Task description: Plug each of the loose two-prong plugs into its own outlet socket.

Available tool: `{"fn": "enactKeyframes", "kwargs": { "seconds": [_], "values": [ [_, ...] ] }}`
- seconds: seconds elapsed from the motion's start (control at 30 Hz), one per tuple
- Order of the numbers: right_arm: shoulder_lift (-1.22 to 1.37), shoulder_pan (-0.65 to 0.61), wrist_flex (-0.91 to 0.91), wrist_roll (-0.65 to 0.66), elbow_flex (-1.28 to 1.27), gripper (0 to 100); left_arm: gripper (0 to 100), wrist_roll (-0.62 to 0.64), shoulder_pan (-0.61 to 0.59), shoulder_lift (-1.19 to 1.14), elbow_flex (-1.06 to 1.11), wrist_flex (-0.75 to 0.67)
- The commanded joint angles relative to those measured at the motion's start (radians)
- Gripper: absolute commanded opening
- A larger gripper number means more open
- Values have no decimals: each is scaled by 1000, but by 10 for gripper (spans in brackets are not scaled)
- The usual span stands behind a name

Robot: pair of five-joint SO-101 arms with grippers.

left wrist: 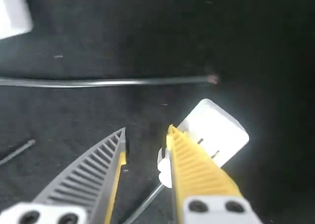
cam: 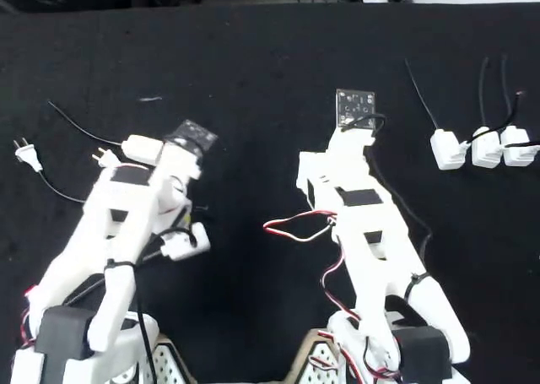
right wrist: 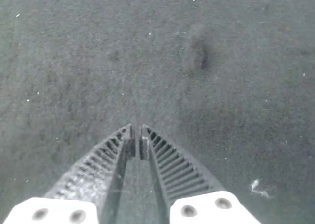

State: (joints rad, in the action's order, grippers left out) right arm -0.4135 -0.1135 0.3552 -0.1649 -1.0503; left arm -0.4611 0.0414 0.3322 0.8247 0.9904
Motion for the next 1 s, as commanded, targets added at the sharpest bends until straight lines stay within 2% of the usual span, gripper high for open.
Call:
{"fn": "enactKeyframes", "kwargs": {
  "seconds": [0.0, 0.23, 0.47, 0.57, 0.67, 0.97],
  "values": [
    [5, -21, -26, -6, 36, 12, 137, 11, 97, 31, 18, 23],
    [5, -21, -26, -6, 36, 12, 138, 11, 74, 32, -22, 41],
    [5, -21, -26, -6, 39, 12, 139, -23, 48, 32, -188, 344],
    [5, -21, -28, -6, 39, 12, 139, -77, 73, 31, -199, 407],
    [5, -34, -28, -6, 39, 12, 139, -72, 94, 21, -199, 382],
    [5, -55, -28, -6, 31, 12, 139, 41, 154, 31, -13, 94]
  ]
}}
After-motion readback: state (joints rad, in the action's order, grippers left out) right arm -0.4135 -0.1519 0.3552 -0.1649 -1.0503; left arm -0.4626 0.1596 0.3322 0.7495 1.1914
